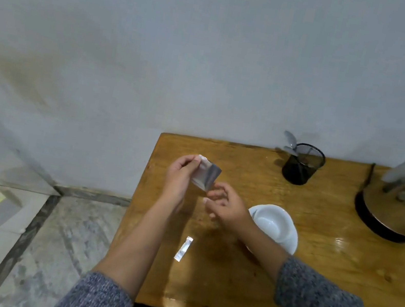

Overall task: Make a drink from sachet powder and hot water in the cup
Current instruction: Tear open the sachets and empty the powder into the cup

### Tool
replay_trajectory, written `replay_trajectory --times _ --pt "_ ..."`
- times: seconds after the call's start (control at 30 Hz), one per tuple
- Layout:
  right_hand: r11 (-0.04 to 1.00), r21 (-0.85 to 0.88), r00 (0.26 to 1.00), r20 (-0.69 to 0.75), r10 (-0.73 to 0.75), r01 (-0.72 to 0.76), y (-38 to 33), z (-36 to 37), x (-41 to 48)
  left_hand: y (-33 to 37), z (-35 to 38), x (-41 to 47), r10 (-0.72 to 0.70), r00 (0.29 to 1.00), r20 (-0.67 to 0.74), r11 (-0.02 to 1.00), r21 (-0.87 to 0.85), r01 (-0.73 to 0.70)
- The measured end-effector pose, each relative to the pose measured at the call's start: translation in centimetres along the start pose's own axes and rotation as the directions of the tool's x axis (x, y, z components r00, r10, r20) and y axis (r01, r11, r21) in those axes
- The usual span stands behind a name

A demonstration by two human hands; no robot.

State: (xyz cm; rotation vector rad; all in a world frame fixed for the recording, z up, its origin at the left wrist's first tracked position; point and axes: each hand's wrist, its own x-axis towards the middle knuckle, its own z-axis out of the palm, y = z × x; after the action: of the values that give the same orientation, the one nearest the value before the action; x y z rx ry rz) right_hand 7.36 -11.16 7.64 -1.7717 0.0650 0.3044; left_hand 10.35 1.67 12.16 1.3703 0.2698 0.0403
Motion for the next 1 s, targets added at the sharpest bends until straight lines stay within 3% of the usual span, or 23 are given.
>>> replay_trajectory --times 0.2,0.37,0.53,0.67,0.83,1.0 --pt "0.953 0.269 0.954 -0.295 -0.058 0.141 -2.2 -6.0 -2.1 0.3 6.6 -1.3 -0.037 0.990 0.137 0.999 0.041 0.032" --pt "0.894 0.434 0.928 -0.366 0.062 0.112 -1.2 -10.6 -3.8 0.2 10.9 -2.7 -0.066 0.966 0.249 0.993 0.114 0.038" --pt "0.756 0.648 0.941 -0.306 0.148 0.092 -0.6 -13.5 -4.8 -0.1 13.6 -3.1 -0.130 0.917 0.377 0.972 0.233 0.042" --pt "0.847 0.529 0.950 -0.285 0.125 0.047 0.1 -15.4 -5.3 0.2 14.4 -2.9 -0.162 0.872 0.462 0.907 0.419 -0.054" --pt "0.929 0.364 0.961 -0.227 0.156 -0.065 1.4 -17.1 -5.3 0.3 15.6 -1.7 -0.282 0.726 0.627 0.762 0.606 -0.228" --pt "0.990 -0.039 0.970 -0.213 0.121 -0.132 3.0 -17.9 -4.9 -1.4 16.5 -0.9 -0.349 0.639 0.685 0.534 0.706 -0.466"
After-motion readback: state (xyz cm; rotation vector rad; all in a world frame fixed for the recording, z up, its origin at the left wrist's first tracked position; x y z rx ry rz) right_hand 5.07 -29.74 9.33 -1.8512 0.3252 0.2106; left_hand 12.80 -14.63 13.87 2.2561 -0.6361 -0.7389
